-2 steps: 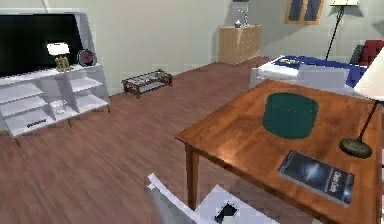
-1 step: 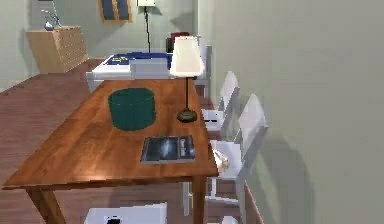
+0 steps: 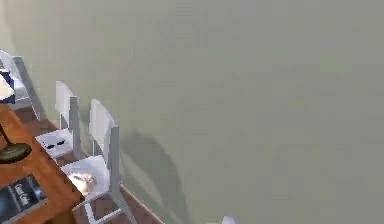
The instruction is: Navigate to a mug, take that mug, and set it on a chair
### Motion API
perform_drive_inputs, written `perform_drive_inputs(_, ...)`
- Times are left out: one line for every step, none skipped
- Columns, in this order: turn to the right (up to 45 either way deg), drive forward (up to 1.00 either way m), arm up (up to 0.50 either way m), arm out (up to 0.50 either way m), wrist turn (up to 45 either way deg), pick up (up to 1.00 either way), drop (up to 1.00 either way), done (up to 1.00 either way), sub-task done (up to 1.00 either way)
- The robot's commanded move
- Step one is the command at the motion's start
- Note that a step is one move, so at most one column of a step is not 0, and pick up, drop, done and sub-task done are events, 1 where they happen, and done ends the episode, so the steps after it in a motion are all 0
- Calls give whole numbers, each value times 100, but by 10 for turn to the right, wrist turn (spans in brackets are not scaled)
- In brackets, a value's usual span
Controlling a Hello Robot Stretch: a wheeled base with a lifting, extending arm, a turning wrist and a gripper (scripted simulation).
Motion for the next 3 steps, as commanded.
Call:
perform_drive_inputs(450,0,0,0,0,0,0,0,0)
perform_drive_inputs(180,0,0,0,0,0,0,0,0)
perform_drive_inputs(-450,0,0,0,0,0,0,0,0)
